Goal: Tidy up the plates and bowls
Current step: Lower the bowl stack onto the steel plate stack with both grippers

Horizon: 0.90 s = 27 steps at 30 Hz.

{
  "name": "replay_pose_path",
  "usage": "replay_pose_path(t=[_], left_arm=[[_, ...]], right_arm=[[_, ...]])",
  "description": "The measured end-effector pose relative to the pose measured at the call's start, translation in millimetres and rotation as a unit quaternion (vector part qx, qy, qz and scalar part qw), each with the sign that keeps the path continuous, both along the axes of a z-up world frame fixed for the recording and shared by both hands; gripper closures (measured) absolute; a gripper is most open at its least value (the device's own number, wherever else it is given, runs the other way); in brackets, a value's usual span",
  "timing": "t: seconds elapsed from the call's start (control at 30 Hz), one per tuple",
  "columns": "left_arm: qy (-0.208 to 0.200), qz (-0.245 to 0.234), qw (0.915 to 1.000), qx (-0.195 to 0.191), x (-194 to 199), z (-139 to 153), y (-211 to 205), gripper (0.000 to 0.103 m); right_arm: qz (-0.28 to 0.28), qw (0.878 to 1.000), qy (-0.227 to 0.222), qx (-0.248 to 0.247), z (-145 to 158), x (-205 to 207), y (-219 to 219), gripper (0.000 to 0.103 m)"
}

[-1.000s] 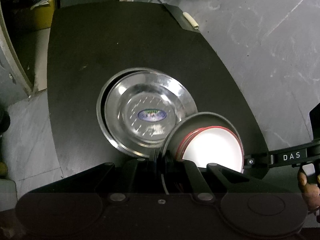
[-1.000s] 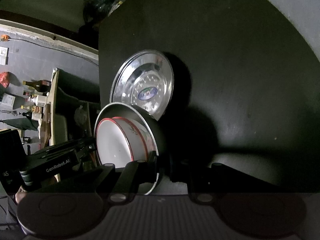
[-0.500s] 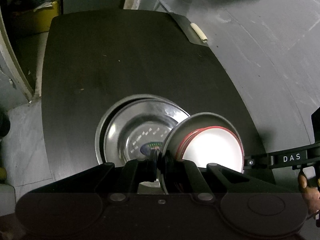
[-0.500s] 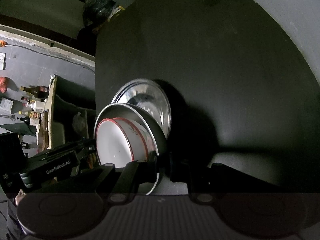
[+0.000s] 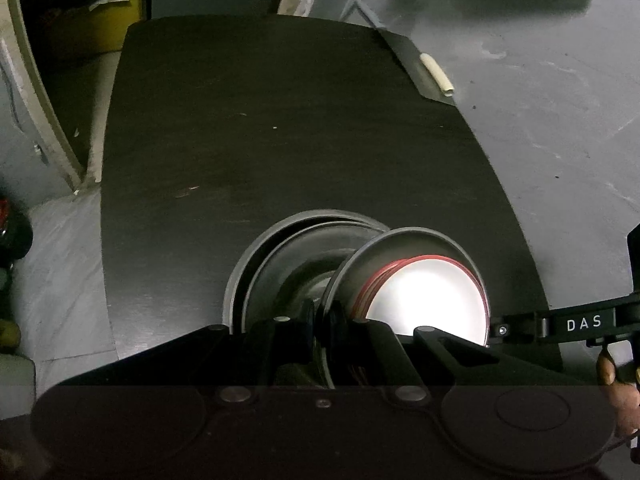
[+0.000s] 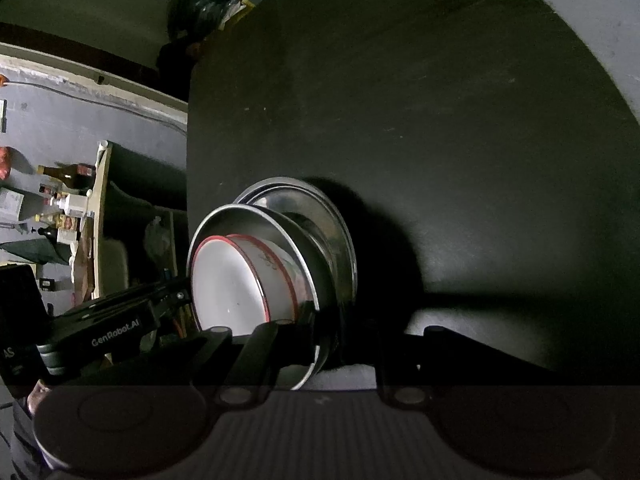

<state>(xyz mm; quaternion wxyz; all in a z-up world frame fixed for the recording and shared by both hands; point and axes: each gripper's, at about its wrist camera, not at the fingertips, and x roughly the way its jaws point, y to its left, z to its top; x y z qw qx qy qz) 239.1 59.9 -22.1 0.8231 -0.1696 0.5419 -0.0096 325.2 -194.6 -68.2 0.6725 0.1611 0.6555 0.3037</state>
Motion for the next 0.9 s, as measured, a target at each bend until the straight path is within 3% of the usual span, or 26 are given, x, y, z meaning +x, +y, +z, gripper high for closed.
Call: replay_pose_path(t=[0.9], left_arm=[[0.016,0.040,0.9990,0.011,2.9,-13.1,25.3,0.098]], right_arm=[[0.022,1.000,0.015,0.006,-15.9,6.3,23.7,0.089]])
